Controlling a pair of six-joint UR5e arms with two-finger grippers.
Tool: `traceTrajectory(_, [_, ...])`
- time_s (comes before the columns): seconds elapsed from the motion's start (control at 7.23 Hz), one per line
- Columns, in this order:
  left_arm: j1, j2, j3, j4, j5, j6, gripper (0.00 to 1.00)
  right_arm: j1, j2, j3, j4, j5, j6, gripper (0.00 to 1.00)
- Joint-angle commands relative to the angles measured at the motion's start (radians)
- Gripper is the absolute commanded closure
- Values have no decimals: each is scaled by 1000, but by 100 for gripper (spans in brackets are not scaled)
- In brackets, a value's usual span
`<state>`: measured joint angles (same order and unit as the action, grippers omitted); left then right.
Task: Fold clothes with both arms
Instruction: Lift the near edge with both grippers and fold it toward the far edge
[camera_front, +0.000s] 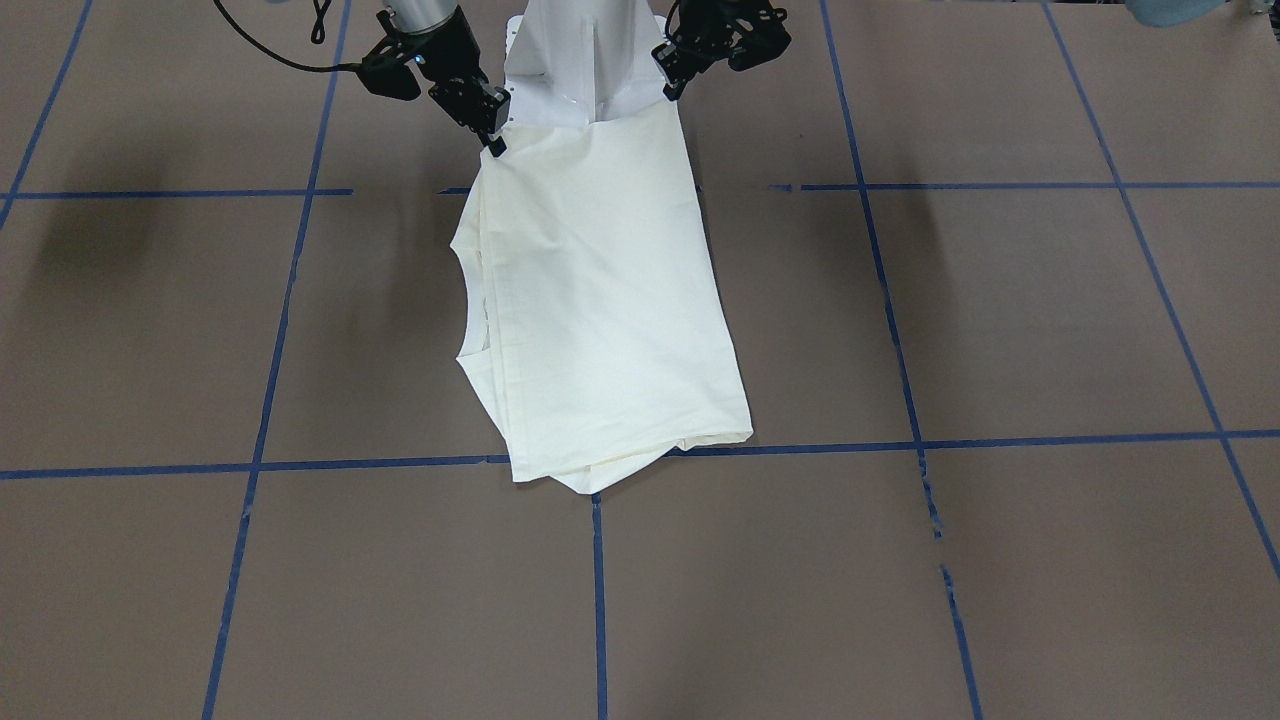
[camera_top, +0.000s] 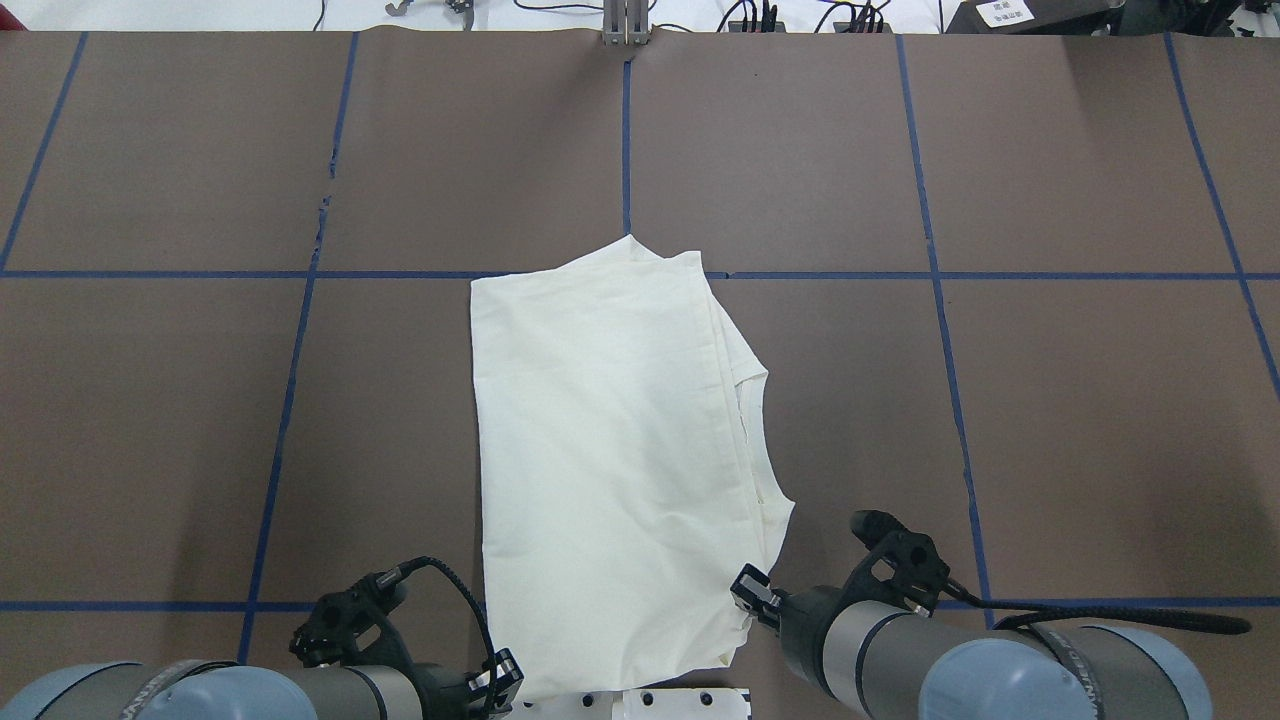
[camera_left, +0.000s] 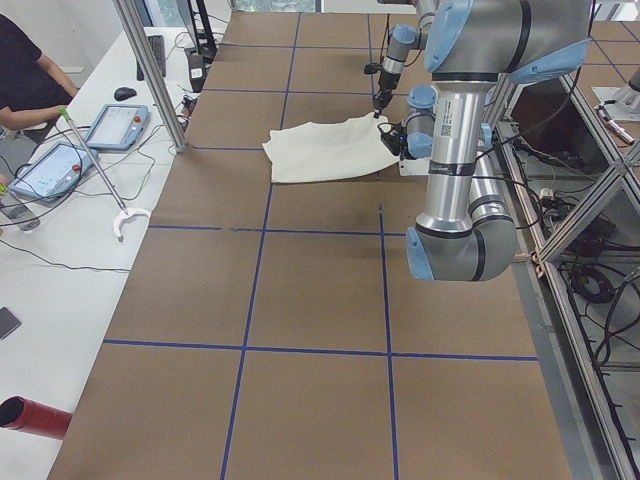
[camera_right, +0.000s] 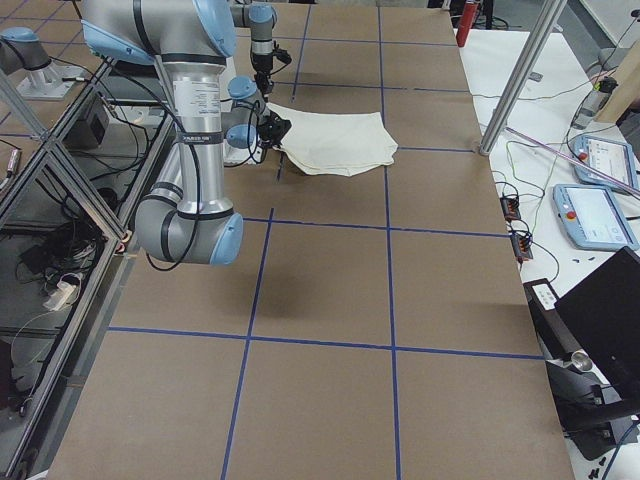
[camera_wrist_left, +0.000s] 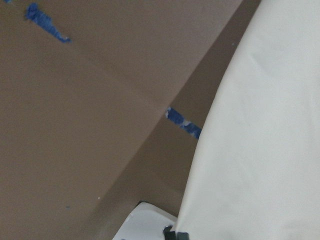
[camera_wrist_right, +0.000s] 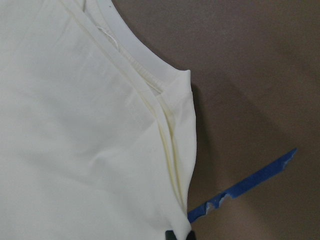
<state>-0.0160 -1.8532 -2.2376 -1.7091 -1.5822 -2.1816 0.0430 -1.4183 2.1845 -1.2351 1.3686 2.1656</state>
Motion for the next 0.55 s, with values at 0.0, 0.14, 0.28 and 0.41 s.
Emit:
traceTrajectory(0.0, [-111,-89,-56,106,-4,26,100,70,8,58,-7,4,-4,100])
traceTrajectory(0.14, [-181,-102,-53,108,-7,111,100,143,57,45,-12,10,-12,100])
traceTrajectory(0.28, [-252,-109,-45,106,-9,150,100,222,118,-18,-14,65,-13,100])
traceTrajectory(0.41, [-318,-110,-13,102,-31,217,100,310,184,-104,-14,161,-13,100])
